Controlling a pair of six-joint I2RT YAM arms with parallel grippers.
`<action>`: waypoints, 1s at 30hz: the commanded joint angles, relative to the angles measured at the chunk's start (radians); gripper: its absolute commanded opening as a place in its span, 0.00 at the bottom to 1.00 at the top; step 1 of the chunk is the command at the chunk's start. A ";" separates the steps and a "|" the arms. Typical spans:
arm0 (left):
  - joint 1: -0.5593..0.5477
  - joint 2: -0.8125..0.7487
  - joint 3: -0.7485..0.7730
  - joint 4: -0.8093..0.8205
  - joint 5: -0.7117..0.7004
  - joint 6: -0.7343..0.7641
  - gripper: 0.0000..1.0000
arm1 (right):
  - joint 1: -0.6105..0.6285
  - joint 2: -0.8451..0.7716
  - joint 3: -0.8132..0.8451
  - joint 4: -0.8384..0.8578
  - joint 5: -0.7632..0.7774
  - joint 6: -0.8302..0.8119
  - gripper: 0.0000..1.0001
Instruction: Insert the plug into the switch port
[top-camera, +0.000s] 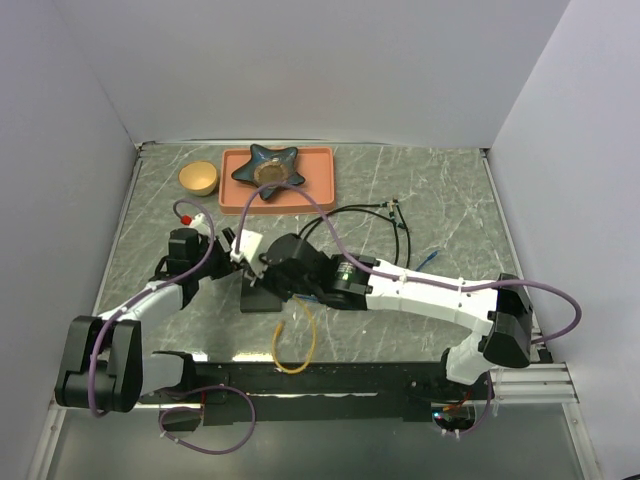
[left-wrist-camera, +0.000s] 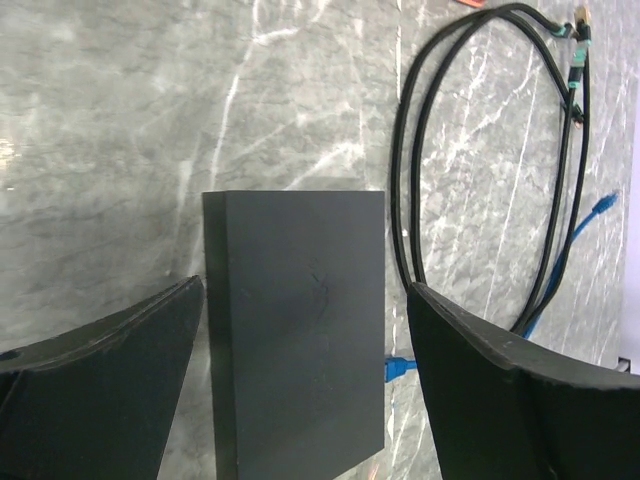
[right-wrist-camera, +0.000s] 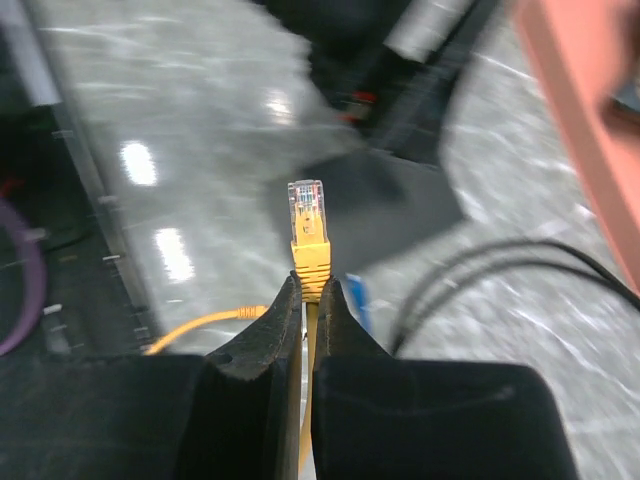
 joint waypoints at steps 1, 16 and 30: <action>0.023 -0.025 0.006 -0.012 -0.018 -0.001 0.89 | 0.020 -0.035 0.005 0.097 -0.095 0.003 0.00; 0.032 0.063 -0.006 0.086 0.071 -0.006 0.88 | -0.161 0.167 -0.088 0.114 -0.058 0.092 0.00; 0.023 0.159 0.000 0.160 0.102 -0.020 0.86 | -0.246 0.341 -0.041 -0.051 -0.052 0.089 0.00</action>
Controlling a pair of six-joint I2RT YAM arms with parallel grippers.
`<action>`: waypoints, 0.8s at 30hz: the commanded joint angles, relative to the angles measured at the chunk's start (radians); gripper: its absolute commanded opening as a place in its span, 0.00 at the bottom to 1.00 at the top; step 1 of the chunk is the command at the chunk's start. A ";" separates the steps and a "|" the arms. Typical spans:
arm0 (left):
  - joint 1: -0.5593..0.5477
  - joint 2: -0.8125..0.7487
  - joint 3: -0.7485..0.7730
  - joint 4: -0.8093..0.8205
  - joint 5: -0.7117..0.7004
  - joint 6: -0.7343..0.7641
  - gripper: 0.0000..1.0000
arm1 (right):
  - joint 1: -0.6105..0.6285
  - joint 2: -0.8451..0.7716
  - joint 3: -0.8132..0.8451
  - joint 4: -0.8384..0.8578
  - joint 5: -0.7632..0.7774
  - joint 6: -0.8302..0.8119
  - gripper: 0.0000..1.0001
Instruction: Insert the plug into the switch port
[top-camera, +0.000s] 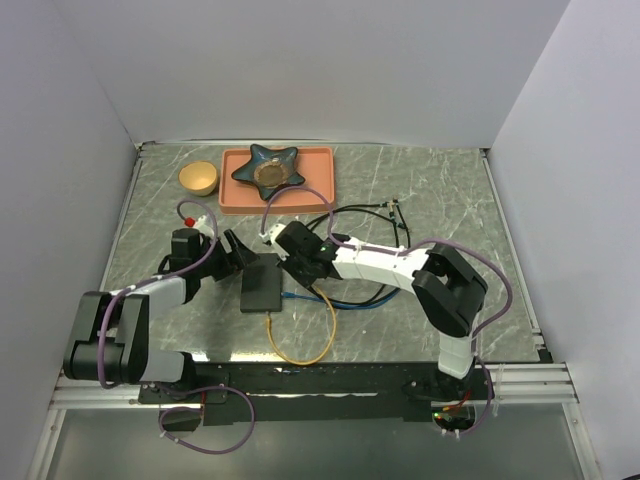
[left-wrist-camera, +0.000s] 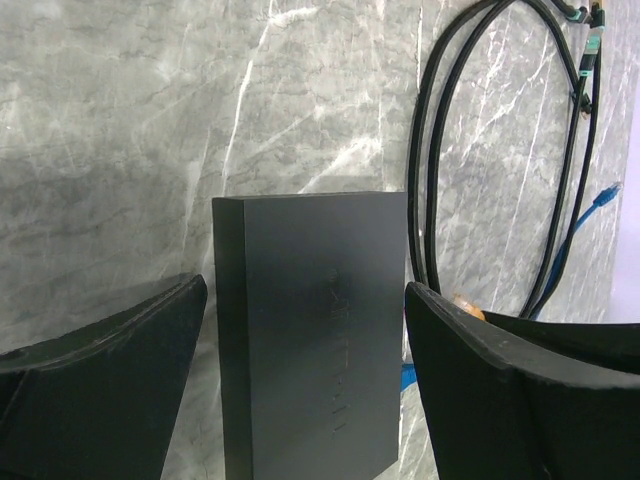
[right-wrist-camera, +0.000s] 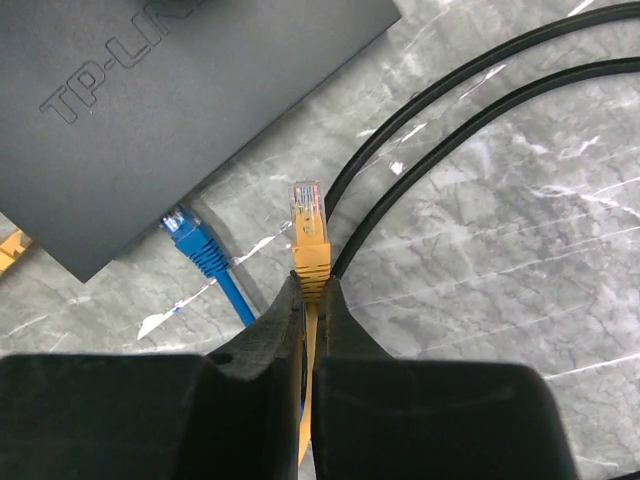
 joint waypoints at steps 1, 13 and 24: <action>-0.008 0.029 0.004 0.070 0.036 -0.012 0.86 | 0.014 0.035 0.023 -0.017 -0.014 -0.003 0.00; -0.045 0.080 0.027 0.083 0.022 -0.011 0.87 | 0.094 0.185 0.112 -0.152 0.014 -0.056 0.00; -0.048 0.099 0.019 0.119 0.053 -0.017 0.85 | 0.168 0.038 0.002 -0.046 -0.172 -0.081 0.00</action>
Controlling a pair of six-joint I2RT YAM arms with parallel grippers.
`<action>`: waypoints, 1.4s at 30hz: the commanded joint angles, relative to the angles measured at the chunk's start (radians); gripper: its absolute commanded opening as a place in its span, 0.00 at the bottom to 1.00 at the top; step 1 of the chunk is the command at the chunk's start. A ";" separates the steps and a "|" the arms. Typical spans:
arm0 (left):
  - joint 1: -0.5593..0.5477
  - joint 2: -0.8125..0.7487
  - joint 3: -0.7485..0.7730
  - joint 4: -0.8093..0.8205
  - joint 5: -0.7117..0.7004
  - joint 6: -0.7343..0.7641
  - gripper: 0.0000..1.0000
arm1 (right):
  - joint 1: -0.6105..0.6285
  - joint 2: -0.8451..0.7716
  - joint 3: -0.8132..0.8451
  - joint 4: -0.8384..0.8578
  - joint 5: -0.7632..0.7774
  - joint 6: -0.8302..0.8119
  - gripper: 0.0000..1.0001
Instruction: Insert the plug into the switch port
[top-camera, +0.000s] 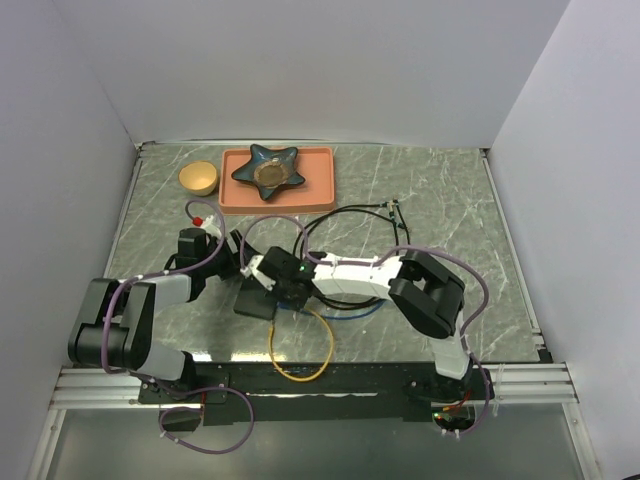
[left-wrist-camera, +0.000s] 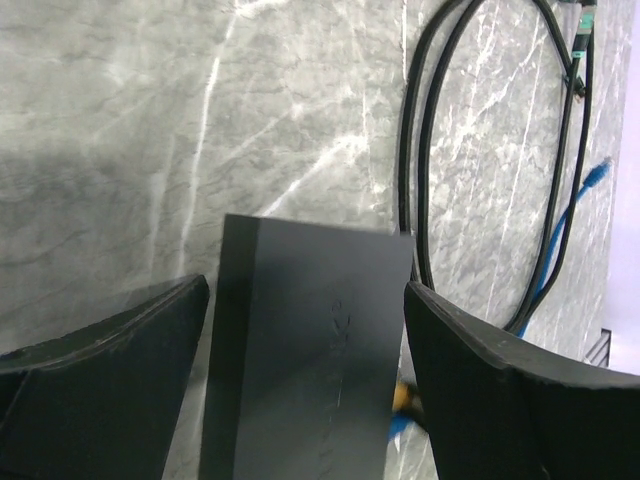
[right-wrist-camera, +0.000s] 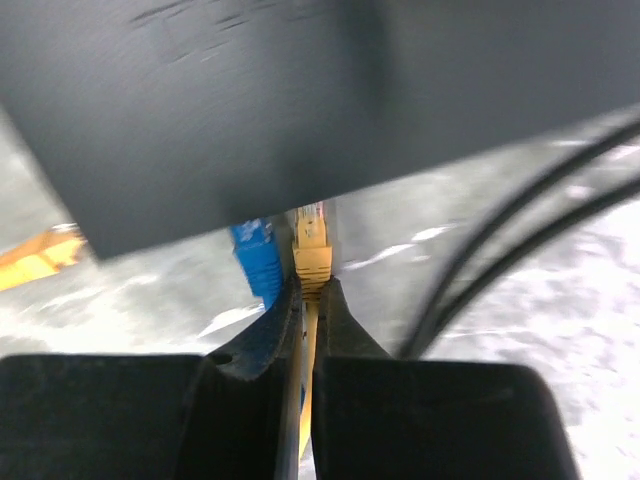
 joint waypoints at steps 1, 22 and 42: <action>-0.010 0.023 0.015 0.028 0.030 -0.007 0.84 | 0.050 -0.090 -0.061 0.047 -0.118 -0.005 0.00; -0.024 0.043 0.016 0.016 0.010 -0.005 0.78 | 0.040 -0.159 -0.239 0.267 0.150 0.164 0.00; -0.036 0.016 0.027 -0.056 -0.038 -0.010 0.69 | 0.070 -0.191 -0.225 0.281 0.115 0.138 0.00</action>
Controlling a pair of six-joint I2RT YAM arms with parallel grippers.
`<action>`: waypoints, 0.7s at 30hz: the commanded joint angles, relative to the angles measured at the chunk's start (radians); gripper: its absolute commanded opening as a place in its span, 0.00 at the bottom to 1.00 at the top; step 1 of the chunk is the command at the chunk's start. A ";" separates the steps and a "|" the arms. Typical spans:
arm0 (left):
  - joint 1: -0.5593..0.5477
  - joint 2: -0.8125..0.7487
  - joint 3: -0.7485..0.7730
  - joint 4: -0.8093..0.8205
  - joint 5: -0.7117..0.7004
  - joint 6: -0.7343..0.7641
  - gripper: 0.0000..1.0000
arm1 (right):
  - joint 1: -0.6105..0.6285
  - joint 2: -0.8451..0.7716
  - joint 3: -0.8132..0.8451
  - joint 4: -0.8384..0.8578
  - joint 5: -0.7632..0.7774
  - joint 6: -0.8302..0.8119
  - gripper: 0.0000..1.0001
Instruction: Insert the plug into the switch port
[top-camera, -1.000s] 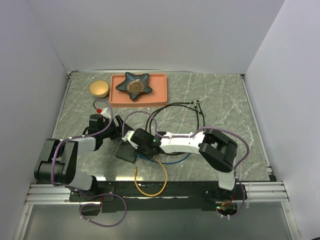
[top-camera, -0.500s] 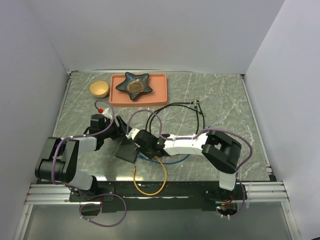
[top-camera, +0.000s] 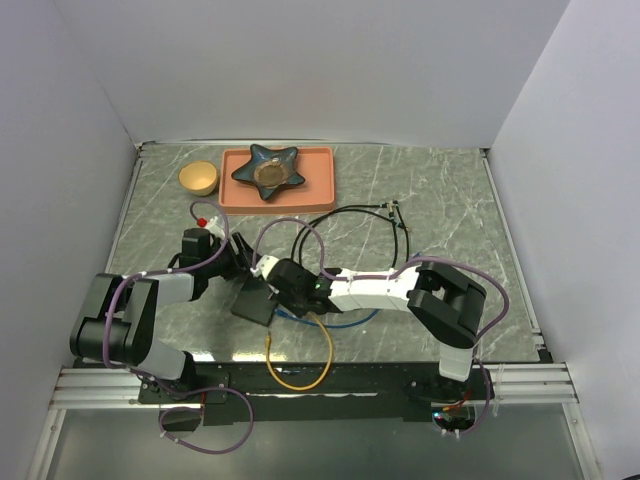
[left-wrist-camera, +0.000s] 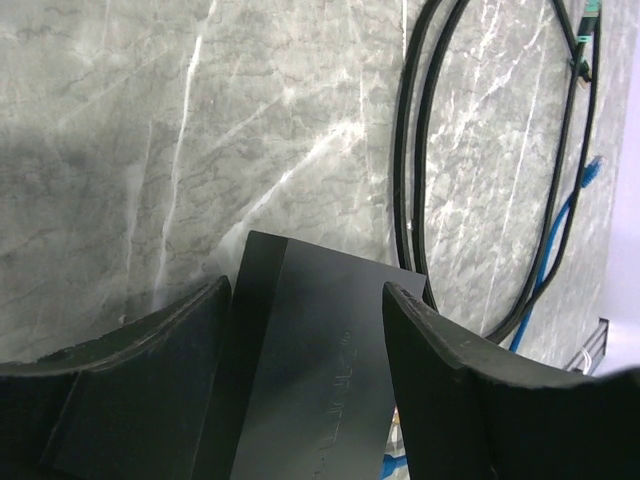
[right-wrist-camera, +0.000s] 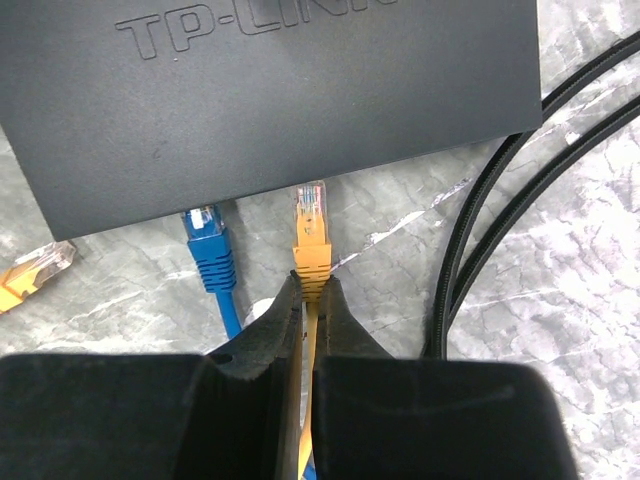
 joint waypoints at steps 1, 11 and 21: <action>-0.010 -0.028 0.026 -0.107 -0.056 0.001 0.69 | 0.017 -0.037 0.018 0.016 0.006 -0.005 0.00; -0.010 -0.092 0.084 -0.286 -0.105 0.056 0.68 | 0.025 -0.022 0.017 0.023 -0.005 -0.005 0.00; -0.010 -0.039 0.081 -0.238 -0.001 0.076 0.67 | 0.028 0.016 0.049 0.028 0.001 -0.013 0.00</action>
